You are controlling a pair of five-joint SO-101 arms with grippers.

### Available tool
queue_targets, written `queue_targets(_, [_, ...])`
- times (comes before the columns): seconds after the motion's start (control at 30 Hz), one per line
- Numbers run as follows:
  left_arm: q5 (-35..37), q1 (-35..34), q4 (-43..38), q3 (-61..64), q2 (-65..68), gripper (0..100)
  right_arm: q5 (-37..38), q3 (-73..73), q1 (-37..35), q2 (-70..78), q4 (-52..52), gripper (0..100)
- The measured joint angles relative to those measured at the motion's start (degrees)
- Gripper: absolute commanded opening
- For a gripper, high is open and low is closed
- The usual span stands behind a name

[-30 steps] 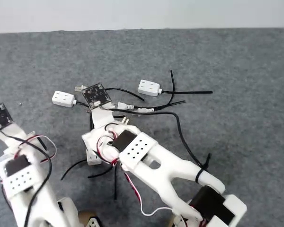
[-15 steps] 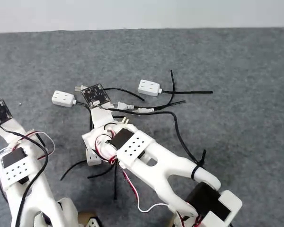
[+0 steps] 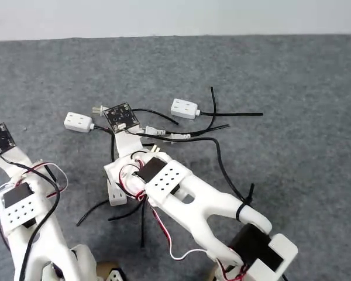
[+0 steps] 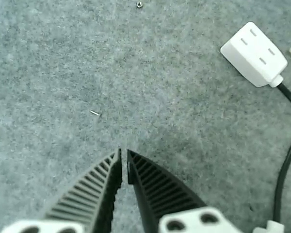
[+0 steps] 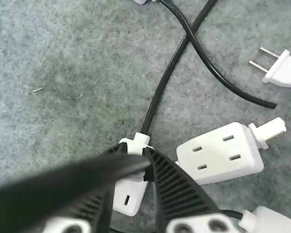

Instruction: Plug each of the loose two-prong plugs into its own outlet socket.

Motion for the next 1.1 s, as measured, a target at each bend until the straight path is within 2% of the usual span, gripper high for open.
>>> queue_targets(0.83, [-1.1, 0.0, 0.0, 0.0, 0.2, 2, 16.9, -1.1, -2.0, 3.3, -0.9, 0.8])
queue_targets(1.1, [-1.1, 0.0, 0.0, 0.0, 0.2, 2, 18.3, -2.9, -3.7, 3.9, 2.2, 0.8])
